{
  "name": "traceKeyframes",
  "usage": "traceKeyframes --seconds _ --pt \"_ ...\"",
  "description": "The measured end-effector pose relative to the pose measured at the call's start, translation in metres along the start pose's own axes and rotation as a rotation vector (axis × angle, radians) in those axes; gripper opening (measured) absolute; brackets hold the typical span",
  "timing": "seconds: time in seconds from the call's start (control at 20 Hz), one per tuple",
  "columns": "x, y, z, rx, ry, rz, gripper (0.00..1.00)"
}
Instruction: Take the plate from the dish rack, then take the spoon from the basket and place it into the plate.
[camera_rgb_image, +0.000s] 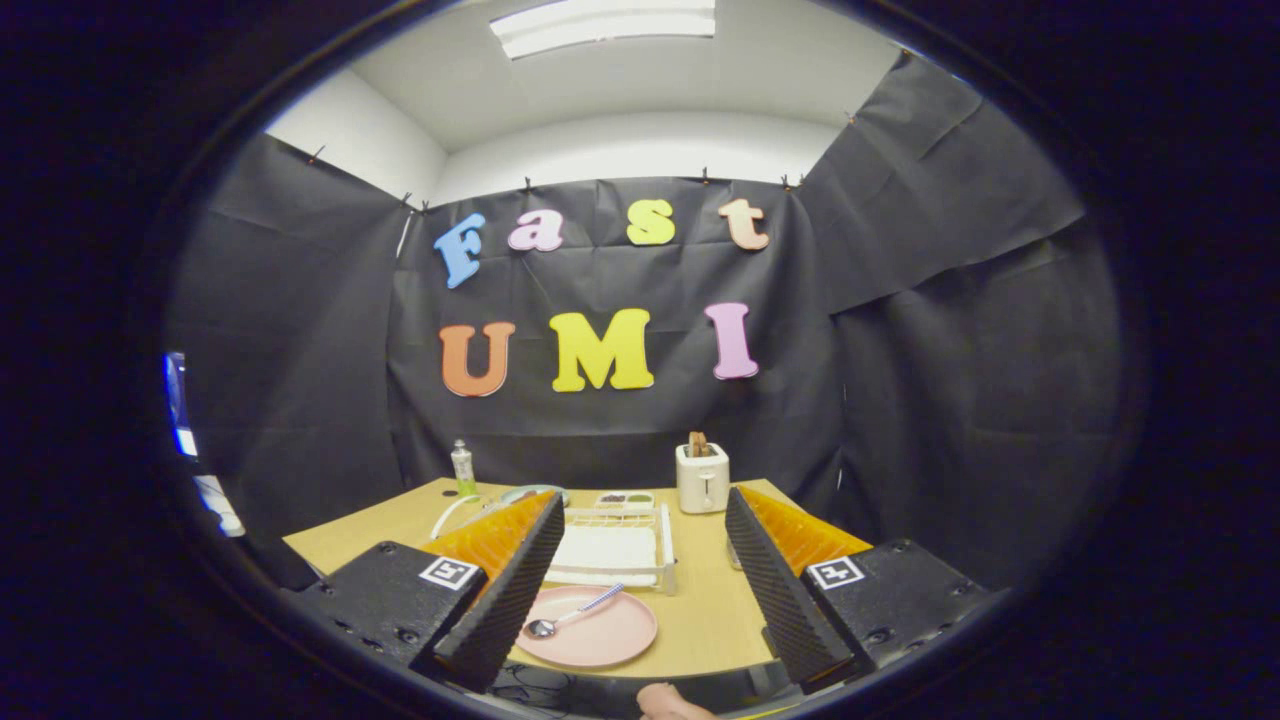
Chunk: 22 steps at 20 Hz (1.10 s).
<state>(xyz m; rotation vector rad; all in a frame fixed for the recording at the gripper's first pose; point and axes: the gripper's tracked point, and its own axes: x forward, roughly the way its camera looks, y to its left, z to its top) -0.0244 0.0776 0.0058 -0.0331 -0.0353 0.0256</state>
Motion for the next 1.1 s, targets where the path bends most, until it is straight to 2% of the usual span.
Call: traceKeyframes --seconds 0.5,1.1 --pt "0.008 -0.001 -0.003 -0.020 0.004 -0.006 1.00" --pt "0.017 0.012 -0.020 -0.060 0.037 0.030 1.00"
